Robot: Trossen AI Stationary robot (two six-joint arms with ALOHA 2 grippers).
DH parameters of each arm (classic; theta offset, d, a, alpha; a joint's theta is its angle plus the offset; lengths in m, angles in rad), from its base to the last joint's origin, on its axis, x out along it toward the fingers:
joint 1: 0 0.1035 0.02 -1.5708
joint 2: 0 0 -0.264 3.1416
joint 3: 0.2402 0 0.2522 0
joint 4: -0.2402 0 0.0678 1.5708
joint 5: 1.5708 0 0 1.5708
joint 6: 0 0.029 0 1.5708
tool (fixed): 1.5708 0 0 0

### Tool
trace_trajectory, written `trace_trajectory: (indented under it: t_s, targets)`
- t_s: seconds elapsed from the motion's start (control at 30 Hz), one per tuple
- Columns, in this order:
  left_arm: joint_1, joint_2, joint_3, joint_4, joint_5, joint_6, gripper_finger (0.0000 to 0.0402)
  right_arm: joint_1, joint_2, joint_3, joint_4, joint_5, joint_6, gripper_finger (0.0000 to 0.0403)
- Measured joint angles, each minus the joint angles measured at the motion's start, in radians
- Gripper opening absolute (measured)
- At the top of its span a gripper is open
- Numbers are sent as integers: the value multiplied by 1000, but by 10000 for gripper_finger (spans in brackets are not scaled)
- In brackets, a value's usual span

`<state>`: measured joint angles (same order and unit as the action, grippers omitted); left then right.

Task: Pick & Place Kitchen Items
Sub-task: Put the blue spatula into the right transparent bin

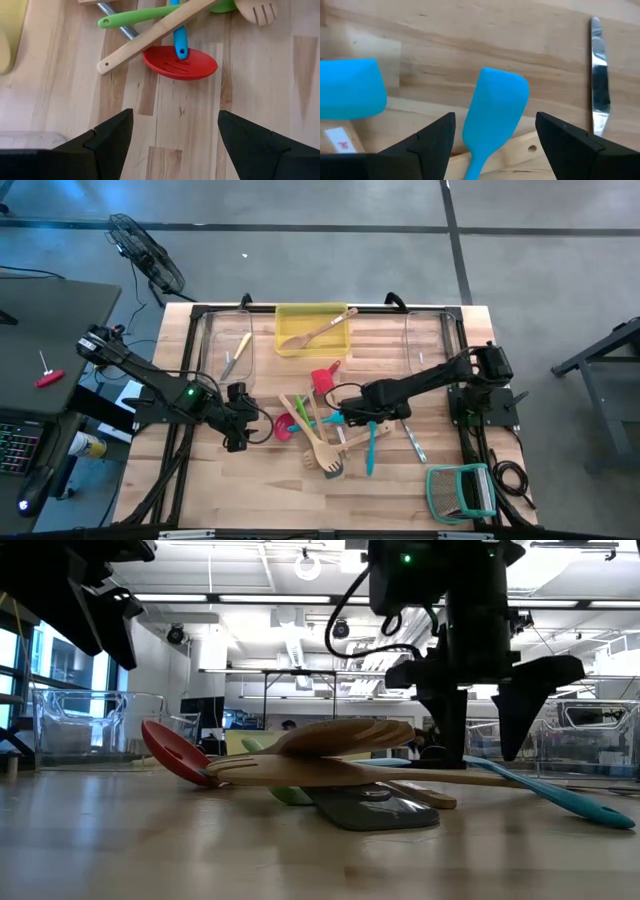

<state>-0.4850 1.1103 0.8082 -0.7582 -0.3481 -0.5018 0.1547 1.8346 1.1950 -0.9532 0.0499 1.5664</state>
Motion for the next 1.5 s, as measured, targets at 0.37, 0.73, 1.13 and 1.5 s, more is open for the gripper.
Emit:
trace_trajectory:
  t_s: [0.37, 0.73, 1.13, 1.5]
  targets:
    - [0, 0, 0, -1, -3, 1, 287, -1, 41, 0, 13, -1, 0, 268]
    - [0, 0, 0, -3, -4, 1, 287, -14, 56, -1, 29, 4, 1, 246]
    - [0, 0, 0, -2, -4, 0, 287, -13, 56, -1, 50, 28, 1, 155]
    - [0, 0, 0, -3, -4, 0, 287, -13, 55, -1, 49, 24, -25, 47]
